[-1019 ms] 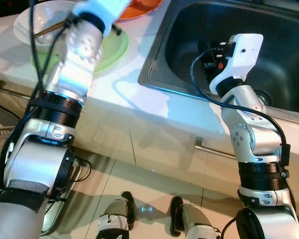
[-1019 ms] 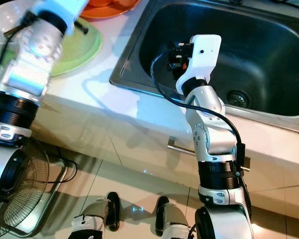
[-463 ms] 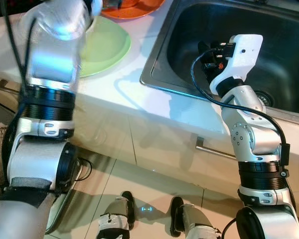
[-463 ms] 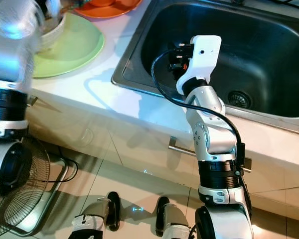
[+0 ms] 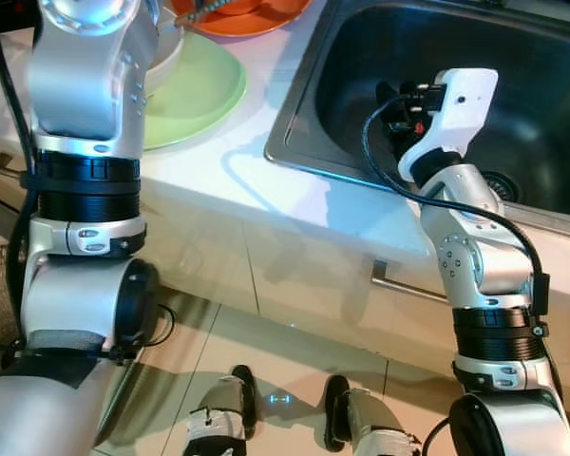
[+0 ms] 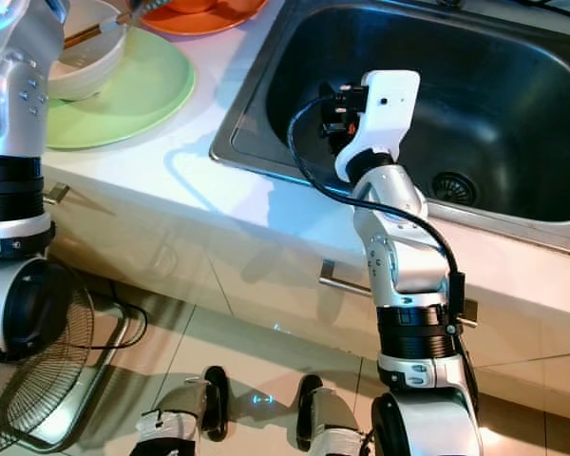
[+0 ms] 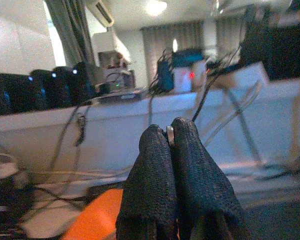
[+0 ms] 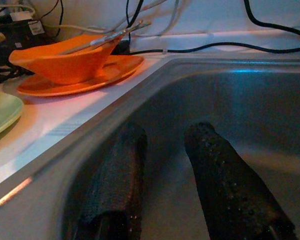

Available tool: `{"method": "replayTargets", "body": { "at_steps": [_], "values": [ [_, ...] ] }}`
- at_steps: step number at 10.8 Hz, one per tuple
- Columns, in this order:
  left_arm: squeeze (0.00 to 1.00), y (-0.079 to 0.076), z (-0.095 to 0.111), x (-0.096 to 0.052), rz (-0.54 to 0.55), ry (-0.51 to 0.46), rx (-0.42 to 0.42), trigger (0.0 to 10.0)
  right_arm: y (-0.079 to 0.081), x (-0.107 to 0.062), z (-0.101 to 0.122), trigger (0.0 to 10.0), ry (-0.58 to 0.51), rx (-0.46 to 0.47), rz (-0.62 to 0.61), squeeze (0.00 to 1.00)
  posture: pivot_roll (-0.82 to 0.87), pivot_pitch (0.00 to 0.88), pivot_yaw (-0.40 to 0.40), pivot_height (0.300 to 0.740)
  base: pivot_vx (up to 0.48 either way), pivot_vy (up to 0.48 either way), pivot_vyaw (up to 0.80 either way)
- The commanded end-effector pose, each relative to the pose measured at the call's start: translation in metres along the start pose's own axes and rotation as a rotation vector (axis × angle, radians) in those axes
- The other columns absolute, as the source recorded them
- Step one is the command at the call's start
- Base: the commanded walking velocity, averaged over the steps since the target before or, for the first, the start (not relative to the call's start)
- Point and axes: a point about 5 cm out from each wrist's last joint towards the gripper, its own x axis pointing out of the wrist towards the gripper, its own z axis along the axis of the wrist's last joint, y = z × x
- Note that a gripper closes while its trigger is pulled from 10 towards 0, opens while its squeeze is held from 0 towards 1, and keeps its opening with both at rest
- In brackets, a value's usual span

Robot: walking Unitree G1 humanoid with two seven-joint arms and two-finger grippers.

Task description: Kitchen organization

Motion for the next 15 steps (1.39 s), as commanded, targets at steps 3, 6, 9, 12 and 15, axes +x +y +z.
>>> {"method": "replayTargets", "body": {
  "at_steps": [3,6,9,12,15],
  "values": [
    [0.00,-0.012,0.004,-0.004,-0.060,-0.071,-0.188,10.0,0.001,0.002,0.004,10.0,-0.024,-0.001,0.008,1.00,0.09,0.240,-0.020,0.740,0.000,0.000,0.00],
    [0.00,-0.027,-0.013,-0.009,-0.114,-0.032,-0.356,10.0,0.001,0.001,0.009,10.0,-0.047,-0.021,0.020,1.00,0.09,0.244,-0.010,0.740,0.000,0.000,0.00],
    [0.00,-0.039,-0.053,-0.022,-0.103,0.032,-0.455,10.0,0.016,-0.003,0.042,10.0,-0.211,-0.051,0.196,0.00,0.08,0.248,-0.001,0.740,0.000,0.000,0.00],
    [0.00,-0.040,-0.058,-0.025,-0.115,0.050,-0.440,10.0,0.043,-0.013,0.067,10.0,-0.330,-0.020,0.430,0.00,0.08,0.253,0.006,0.740,0.000,0.000,0.00],
    [0.00,-0.043,-0.056,-0.023,-0.120,0.038,-0.452,10.0,0.062,-0.026,0.059,10.0,-0.284,-0.051,0.644,0.00,0.08,0.249,0.007,0.740,0.000,0.000,0.00]
  ]
}}
